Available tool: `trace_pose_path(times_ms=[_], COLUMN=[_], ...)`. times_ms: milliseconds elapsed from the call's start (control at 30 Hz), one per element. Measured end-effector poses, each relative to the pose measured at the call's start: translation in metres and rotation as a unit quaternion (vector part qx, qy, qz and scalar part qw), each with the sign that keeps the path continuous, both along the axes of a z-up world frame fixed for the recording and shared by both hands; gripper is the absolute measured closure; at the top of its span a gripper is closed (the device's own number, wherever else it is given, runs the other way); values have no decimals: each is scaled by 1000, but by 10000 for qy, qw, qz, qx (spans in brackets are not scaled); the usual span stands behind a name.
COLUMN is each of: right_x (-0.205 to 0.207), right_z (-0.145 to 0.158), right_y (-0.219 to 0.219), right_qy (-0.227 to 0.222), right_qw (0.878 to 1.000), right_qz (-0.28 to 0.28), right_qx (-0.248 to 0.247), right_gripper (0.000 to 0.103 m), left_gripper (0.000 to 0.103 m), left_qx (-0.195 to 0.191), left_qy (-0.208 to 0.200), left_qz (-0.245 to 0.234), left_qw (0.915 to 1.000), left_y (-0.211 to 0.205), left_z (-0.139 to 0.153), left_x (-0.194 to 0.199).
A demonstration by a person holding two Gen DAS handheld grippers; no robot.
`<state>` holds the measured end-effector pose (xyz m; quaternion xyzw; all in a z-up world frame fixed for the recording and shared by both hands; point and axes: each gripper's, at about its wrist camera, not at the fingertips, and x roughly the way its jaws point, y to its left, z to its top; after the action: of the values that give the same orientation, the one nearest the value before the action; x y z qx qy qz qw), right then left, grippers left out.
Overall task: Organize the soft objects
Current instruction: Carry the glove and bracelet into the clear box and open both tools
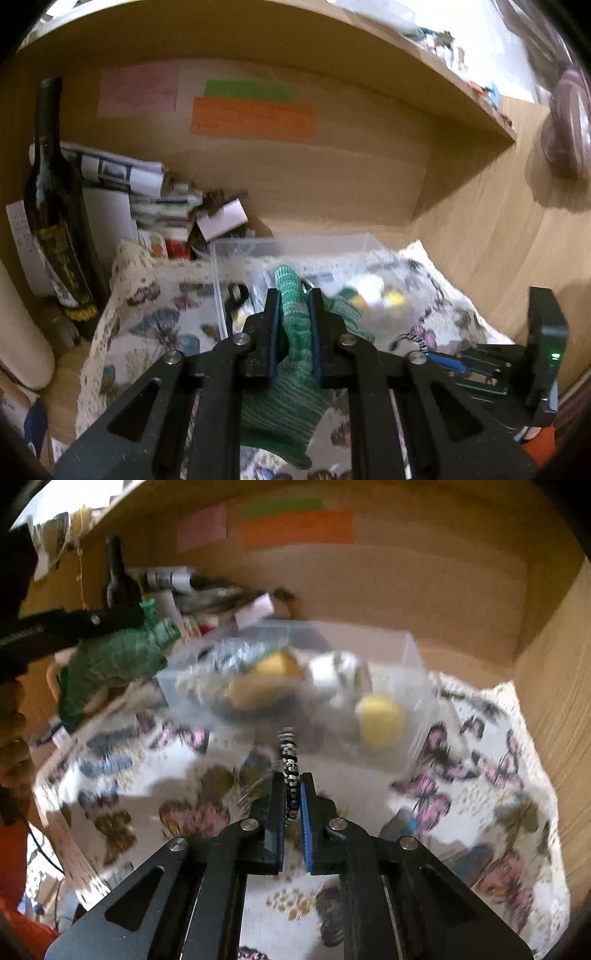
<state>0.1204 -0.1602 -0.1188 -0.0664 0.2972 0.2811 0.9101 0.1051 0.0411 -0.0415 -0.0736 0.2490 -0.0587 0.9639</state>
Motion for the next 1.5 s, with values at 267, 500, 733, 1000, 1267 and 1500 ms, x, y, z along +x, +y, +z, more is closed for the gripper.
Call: trace_pose_path(times_ms=[267, 500, 733, 1000, 1267, 1500], right_x=[12, 27, 35, 36, 33, 23], right_z=[42, 53, 2, -38, -33, -4], right_y=[-5, -5, -16, -6, -10, -16], right_qy=[-624, -688, 291, 865, 682, 237], right_qw=[9976, 9972, 9995, 9936, 9956, 9986], right_qz=[-92, -162, -77, 200, 132, 186], right_qx=[267, 255, -75, -705, -626, -429], right_gripper=[96, 96, 35, 38, 93, 94], left_gripper=[89, 89, 89, 88, 54, 30], left_qx=[-14, 18, -6, -8, 94, 290], left_qy=[-155, -44, 504, 983, 1081, 778], left_qz=[161, 272, 303, 268, 316, 224], left_qw=[9998, 9996, 9983, 9948, 9936, 9963], left_y=[5, 7, 13, 14, 10, 1], left_z=[15, 10, -22, -47, -51, -33], left_x=[31, 61, 99, 118, 119, 101])
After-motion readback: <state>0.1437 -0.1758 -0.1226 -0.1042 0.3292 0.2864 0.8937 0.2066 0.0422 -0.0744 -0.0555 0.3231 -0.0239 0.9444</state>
